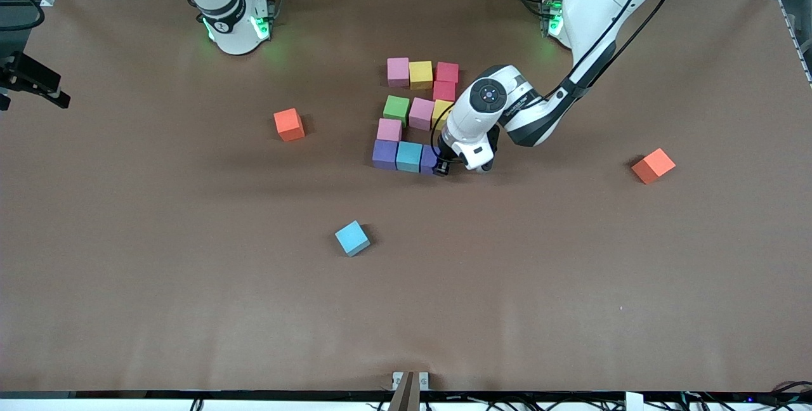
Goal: Form number 2 with 11 blocks
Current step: 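Lower the lavender cube beside the cyan cube with the left gripper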
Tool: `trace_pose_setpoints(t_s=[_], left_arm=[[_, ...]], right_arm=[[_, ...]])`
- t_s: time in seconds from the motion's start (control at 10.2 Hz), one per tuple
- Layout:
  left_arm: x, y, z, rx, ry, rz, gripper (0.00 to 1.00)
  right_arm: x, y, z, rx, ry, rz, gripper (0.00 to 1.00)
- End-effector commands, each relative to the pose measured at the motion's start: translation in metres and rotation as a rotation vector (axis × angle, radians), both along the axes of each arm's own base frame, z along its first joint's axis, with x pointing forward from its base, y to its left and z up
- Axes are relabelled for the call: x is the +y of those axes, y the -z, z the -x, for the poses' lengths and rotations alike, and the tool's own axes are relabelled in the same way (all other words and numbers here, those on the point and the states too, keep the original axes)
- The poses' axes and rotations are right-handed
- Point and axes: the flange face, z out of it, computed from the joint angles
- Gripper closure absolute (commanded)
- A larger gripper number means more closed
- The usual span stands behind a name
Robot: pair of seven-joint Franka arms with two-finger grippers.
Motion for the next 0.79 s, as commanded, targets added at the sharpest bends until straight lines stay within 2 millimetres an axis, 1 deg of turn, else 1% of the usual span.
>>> trace_pose_setpoints(t_s=[0.0,0.3,0.39,0.59,0.69], left_arm=[[-0.003,0.001,-0.001,-0.013,0.016,0.005,0.0],[-0.004,0.0,0.0,-0.011,0.017,0.0,0.0],[0.0,-0.003,-0.003,-0.016,0.012,-0.005,0.0],[0.002,-0.013,-0.002,-0.005,0.02,-0.046,0.0],[0.003,-0.021,-0.001,-0.007,0.023,-0.065,0.0]], right_arm=[[-0.002,-0.006,0.004,-0.004,0.014,-0.011,0.0],[-0.005,-0.011,0.006,-0.013,0.017,-0.011,0.0],[-0.005,-0.01,0.007,-0.002,0.016,-0.012,0.0],[-0.005,-0.011,0.009,0.005,0.016,-0.011,0.0],[-0.005,-0.011,0.009,0.006,0.016,-0.011,0.0]])
